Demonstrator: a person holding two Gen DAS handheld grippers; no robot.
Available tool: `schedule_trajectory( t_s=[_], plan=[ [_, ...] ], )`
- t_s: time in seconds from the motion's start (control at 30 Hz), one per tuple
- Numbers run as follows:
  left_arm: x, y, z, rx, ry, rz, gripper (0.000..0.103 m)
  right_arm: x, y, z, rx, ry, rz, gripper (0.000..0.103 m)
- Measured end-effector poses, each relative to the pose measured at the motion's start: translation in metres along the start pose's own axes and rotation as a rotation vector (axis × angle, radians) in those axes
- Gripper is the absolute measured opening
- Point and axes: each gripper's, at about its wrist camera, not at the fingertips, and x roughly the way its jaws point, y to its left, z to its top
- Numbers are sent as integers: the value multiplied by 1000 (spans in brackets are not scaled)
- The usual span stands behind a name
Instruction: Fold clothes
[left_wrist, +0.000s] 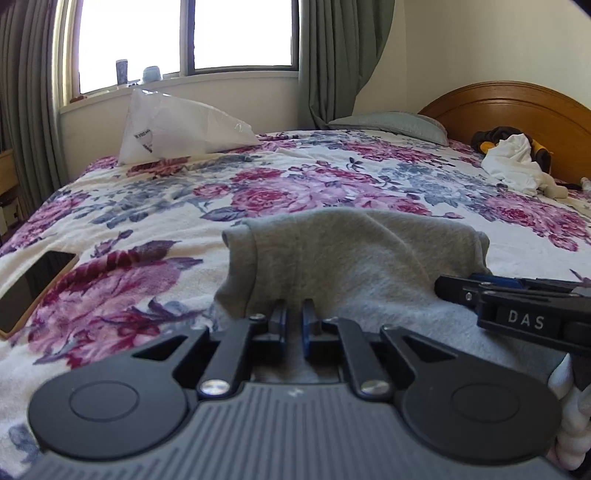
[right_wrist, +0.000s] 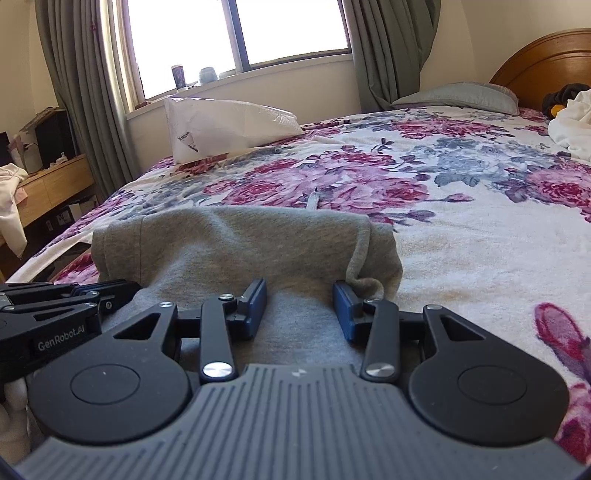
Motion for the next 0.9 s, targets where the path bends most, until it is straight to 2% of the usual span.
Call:
schedule_trajectory(
  t_s=[0.13, 0.23, 0.27, 0.3, 0.33, 0.43, 0.47, 0.5, 0.53, 0.6, 0.63, 0.67, 0.73, 0.8, 0.83, 0.9],
  plan=[
    [-15, 25, -2, -122, 48, -100, 22, -43, -18, -24, 15, 17, 65, 45],
    [-28, 24, -6, -132, 36, -103, 25, -70, -24, -38, 25, 26, 64, 45],
    [-31, 23, -6, -132, 35, -89, 37, -75, -23, -38, 20, 29, 60, 45],
    [-36, 24, -8, -154, 36, -63, 43, -81, -23, -38, 14, 32, 56, 47],
    [-41, 25, -10, -177, 37, -35, 54, -86, -22, -37, 17, 39, 50, 48],
    [-49, 47, -22, -333, 63, -84, 58, -97, -26, -35, 52, 60, 64, 58],
    [-50, 54, -25, -374, 73, -101, 61, -98, -28, -34, 68, 68, 68, 74],
    [-52, 61, -29, -414, 82, -118, 62, -101, -34, -34, 108, 82, 60, 94],
    [-51, 67, -31, -455, 87, -144, 65, -103, -43, -34, 178, 87, 67, 98],
    [-51, 79, -34, -537, 96, -198, 65, -108, -60, -37, 298, 87, 93, 98],
    [-50, 86, -35, -577, 101, -224, 65, -109, -75, -38, 415, 75, 145, 98],
    [-49, 91, -35, -620, 105, -254, 65, -109, -83, -40, 476, 66, 172, 98],
    [-41, 104, -39, -759, 110, -362, 65, -102, -99, -41, 618, 46, 241, 99],
    [-33, 106, -41, -814, 115, -423, 67, -89, -110, -41, 730, 38, 306, 99],
    [-28, 107, -42, -841, 117, -453, 68, -79, -111, -40, 759, 43, 336, 99],
    [-18, 101, -40, -829, 130, -479, 68, -64, -105, -35, 747, 60, 341, 103]
  ],
)
